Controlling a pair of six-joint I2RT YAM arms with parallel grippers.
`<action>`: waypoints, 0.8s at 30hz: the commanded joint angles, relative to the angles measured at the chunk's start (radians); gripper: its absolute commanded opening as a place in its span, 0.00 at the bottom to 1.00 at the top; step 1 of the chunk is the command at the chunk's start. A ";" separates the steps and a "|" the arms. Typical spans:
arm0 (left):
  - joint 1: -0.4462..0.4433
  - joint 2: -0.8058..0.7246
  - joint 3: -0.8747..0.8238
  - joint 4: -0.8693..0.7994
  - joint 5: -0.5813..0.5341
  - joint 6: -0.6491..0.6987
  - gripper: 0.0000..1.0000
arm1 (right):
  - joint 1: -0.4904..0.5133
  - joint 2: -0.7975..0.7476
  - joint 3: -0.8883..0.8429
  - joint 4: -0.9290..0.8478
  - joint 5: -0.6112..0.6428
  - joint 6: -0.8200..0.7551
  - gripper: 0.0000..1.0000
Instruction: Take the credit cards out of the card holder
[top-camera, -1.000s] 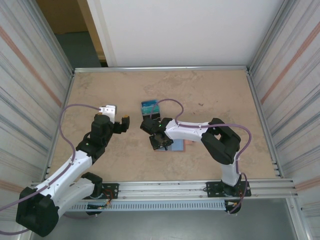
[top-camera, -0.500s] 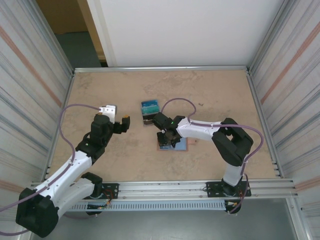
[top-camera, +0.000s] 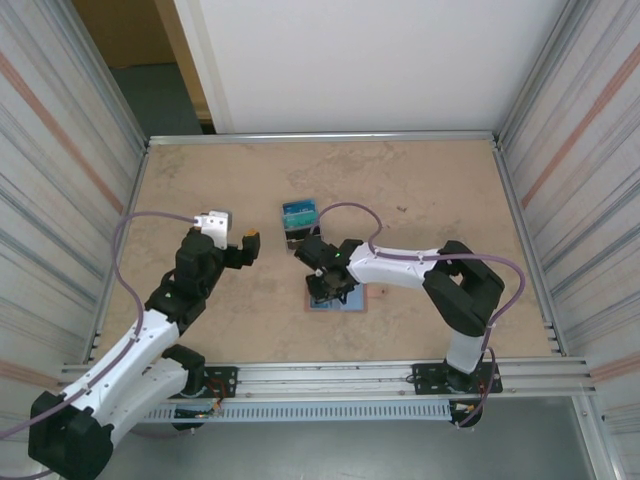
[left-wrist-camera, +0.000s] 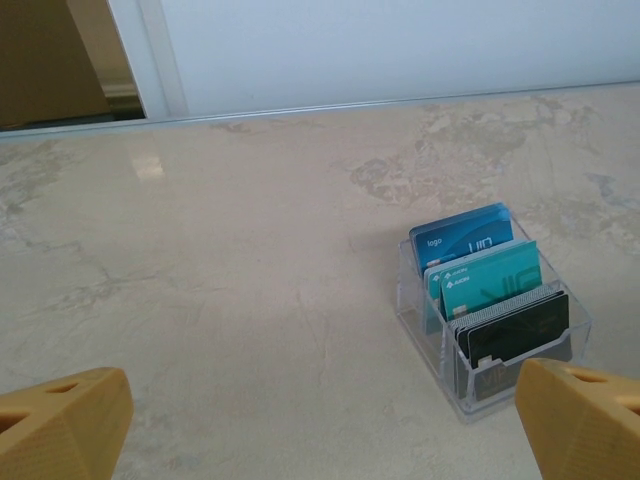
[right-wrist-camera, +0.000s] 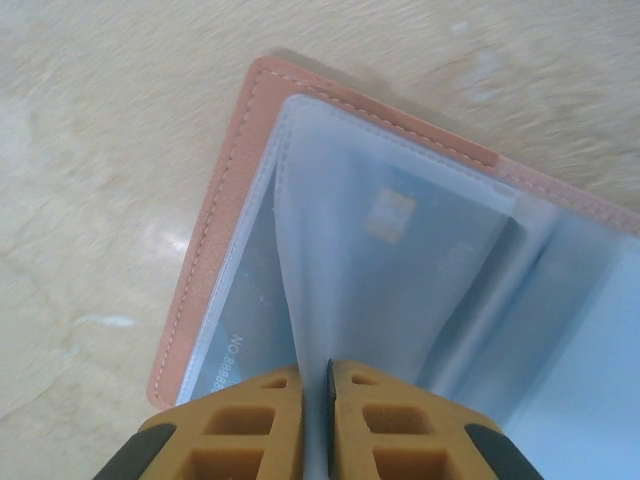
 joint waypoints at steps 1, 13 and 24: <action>-0.012 -0.024 -0.003 0.003 -0.003 -0.005 0.99 | 0.032 -0.009 0.045 -0.009 -0.037 -0.033 0.14; -0.086 -0.032 0.017 0.009 -0.098 0.031 0.99 | 0.030 -0.043 0.017 -0.099 0.086 0.024 0.26; -0.126 -0.009 0.029 0.009 -0.136 0.047 0.99 | 0.003 -0.114 -0.033 -0.147 0.187 0.073 0.29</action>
